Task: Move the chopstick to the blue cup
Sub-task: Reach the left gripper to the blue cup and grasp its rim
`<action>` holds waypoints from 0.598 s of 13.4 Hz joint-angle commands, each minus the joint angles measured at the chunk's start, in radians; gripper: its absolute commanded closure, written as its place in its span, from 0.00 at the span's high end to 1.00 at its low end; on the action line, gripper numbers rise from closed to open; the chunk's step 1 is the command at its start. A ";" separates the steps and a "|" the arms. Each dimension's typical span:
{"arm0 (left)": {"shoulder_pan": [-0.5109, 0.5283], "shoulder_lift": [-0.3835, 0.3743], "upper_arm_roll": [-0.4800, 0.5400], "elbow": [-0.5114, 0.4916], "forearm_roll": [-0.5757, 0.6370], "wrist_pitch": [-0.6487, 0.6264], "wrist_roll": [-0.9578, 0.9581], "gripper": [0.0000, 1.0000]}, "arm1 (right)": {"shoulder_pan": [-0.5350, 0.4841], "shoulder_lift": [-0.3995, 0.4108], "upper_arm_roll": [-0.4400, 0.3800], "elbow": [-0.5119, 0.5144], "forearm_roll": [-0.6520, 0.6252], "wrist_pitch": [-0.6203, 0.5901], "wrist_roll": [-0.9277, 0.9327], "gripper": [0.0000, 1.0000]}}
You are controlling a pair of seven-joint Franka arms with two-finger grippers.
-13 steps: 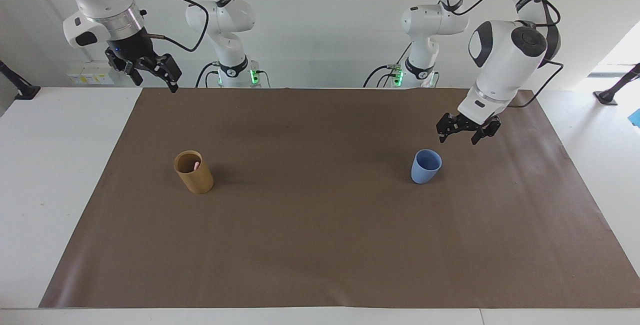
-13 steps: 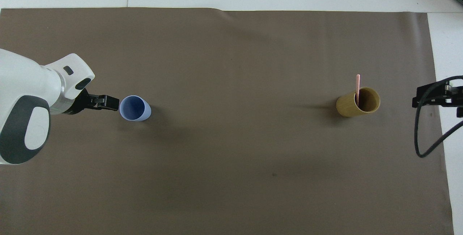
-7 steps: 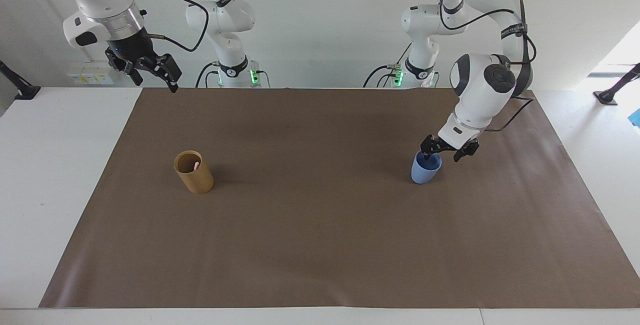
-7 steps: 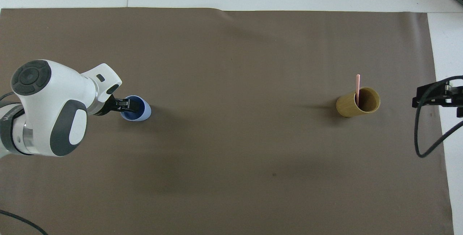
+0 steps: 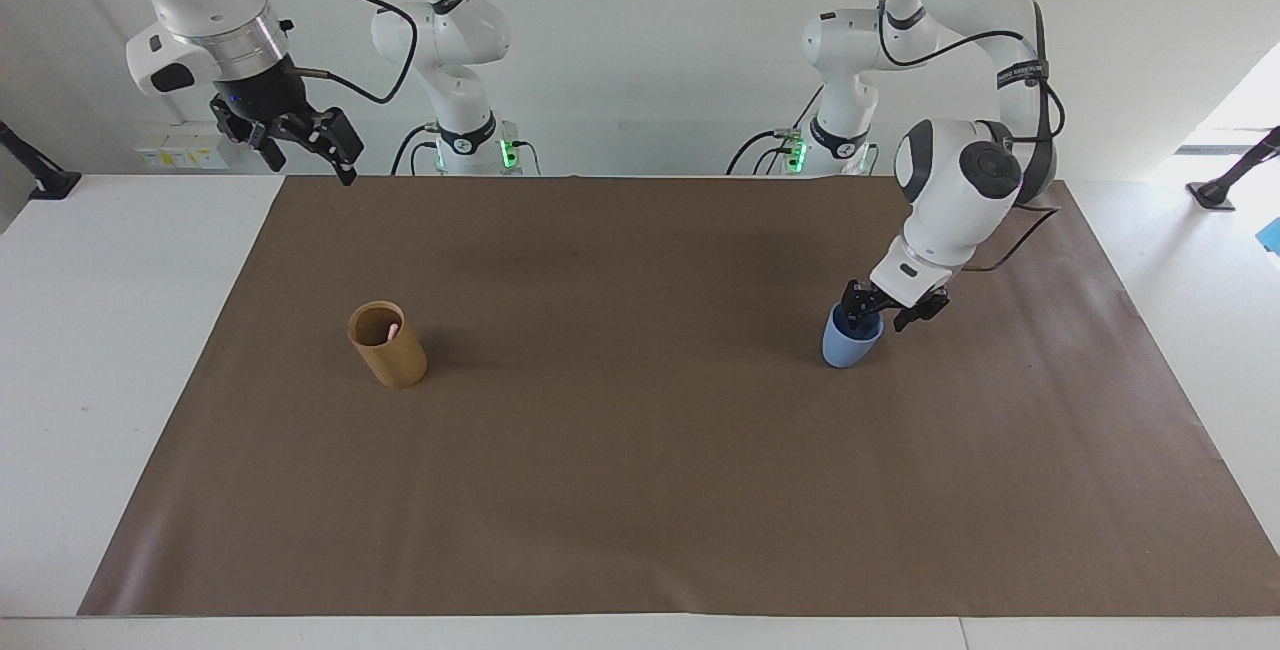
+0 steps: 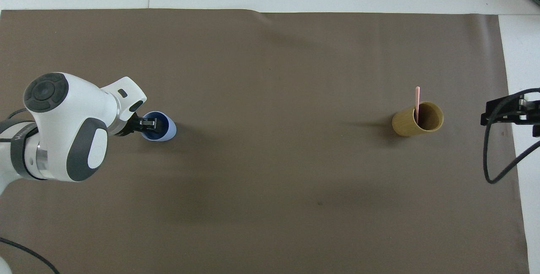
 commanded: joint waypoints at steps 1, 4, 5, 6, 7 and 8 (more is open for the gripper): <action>-0.021 0.009 0.015 -0.004 -0.010 0.018 0.020 0.00 | -0.005 -0.007 0.003 -0.003 0.005 0.006 -0.020 1.00; -0.021 0.018 0.016 0.027 -0.010 0.009 0.056 0.00 | -0.005 -0.007 0.003 -0.003 0.005 0.006 -0.020 1.00; -0.023 0.021 0.016 0.038 -0.009 -0.001 0.056 0.00 | -0.005 -0.007 0.003 -0.003 0.005 0.006 -0.020 1.00; -0.023 0.021 0.016 0.049 -0.008 -0.008 0.054 0.00 | -0.005 -0.007 0.003 -0.003 0.005 0.006 -0.020 1.00; -0.021 0.018 0.018 0.062 -0.008 -0.017 0.054 0.00 | -0.005 -0.007 0.003 -0.003 0.005 0.006 -0.020 1.00; -0.021 0.015 0.018 0.088 -0.007 -0.052 0.054 0.00 | -0.005 -0.007 0.003 -0.003 0.005 0.006 -0.020 1.00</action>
